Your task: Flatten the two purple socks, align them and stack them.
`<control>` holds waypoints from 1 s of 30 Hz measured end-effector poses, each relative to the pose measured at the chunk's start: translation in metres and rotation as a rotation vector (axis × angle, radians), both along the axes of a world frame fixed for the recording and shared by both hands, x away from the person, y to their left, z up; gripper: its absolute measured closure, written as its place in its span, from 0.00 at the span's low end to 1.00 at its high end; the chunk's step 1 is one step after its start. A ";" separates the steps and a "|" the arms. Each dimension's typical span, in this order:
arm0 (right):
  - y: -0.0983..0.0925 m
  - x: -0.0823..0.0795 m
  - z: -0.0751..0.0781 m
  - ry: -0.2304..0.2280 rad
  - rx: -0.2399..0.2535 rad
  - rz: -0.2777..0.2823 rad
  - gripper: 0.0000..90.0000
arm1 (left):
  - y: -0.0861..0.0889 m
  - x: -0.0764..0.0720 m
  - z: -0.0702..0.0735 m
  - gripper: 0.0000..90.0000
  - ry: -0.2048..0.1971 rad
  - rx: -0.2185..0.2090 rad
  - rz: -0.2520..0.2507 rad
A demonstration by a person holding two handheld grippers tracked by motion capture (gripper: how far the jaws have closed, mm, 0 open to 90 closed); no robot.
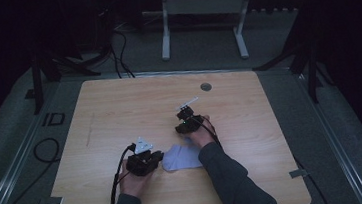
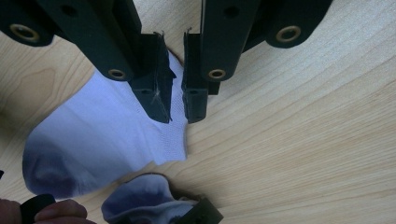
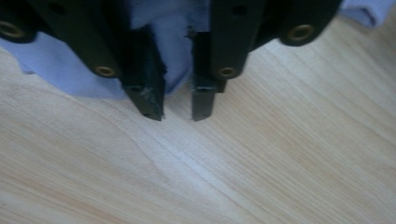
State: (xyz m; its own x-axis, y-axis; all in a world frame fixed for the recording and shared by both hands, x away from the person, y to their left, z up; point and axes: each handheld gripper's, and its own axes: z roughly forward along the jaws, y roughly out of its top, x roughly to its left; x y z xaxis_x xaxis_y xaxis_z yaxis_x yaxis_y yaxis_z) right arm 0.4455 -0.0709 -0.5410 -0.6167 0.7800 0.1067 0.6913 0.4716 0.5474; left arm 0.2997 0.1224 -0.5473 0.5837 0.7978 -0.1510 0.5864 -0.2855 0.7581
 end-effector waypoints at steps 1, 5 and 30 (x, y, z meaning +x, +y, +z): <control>0.000 0.000 0.000 0.001 -0.003 -0.002 0.91 | 0.000 0.000 0.000 0.90 0.000 0.000 0.000; -0.003 0.001 0.002 -0.003 0.001 -0.013 0.99 | 0.000 0.000 0.000 0.90 -0.001 0.001 0.000; -0.052 -0.015 0.043 -0.023 0.200 -0.034 0.99 | -0.002 0.000 -0.002 0.90 0.004 0.006 -0.001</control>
State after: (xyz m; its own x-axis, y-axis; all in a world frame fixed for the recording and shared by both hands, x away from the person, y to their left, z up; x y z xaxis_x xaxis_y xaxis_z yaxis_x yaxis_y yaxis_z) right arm 0.4301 -0.1228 -0.4984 -0.5945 0.7650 0.2476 0.6911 0.3287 0.6437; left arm 0.2995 0.1205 -0.5494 0.5839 0.7980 -0.1488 0.5894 -0.2907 0.7537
